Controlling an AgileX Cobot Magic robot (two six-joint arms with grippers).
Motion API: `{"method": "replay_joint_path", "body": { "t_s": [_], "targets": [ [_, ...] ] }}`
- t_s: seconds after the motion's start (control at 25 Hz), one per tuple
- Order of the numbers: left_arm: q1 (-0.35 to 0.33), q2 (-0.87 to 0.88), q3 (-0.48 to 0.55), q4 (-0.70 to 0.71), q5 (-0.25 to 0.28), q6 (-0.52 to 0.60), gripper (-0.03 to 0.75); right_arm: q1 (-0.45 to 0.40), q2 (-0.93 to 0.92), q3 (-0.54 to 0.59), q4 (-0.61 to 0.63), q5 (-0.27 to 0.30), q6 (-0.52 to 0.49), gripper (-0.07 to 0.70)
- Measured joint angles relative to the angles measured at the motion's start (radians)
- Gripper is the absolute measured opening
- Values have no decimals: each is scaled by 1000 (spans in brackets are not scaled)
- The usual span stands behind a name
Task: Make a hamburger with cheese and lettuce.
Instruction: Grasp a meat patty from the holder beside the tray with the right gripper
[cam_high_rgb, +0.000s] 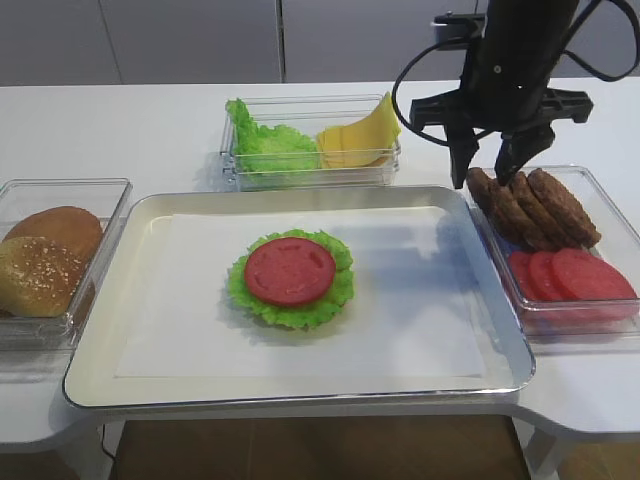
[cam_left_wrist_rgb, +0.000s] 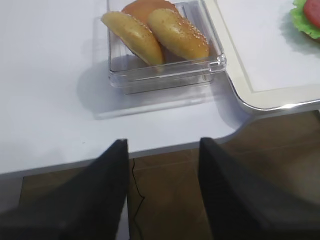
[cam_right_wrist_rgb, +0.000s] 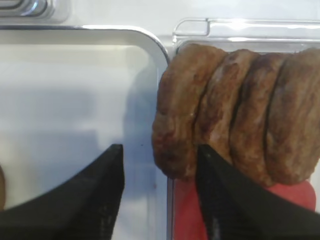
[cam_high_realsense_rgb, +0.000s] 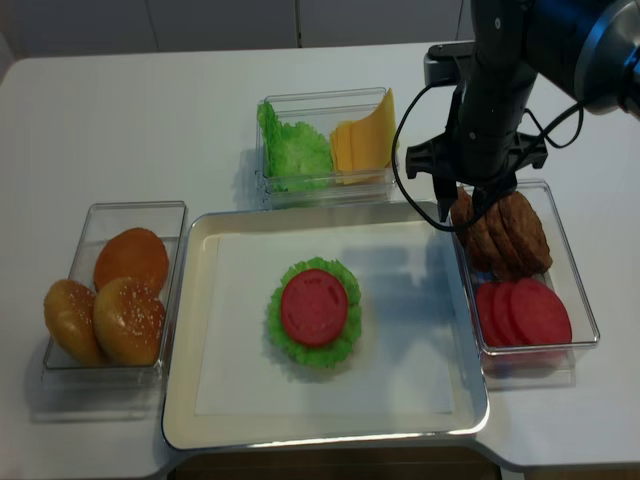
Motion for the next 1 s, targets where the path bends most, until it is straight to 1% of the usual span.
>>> {"method": "replay_joint_path", "body": {
  "t_s": [0.72, 1.0],
  "targets": [
    [0, 0, 0, 0, 0, 0, 342, 1, 26, 0, 2, -10, 4, 370],
    [0, 0, 0, 0, 0, 0, 342, 2, 30, 0, 3, -28, 4, 370]
  ]
}}
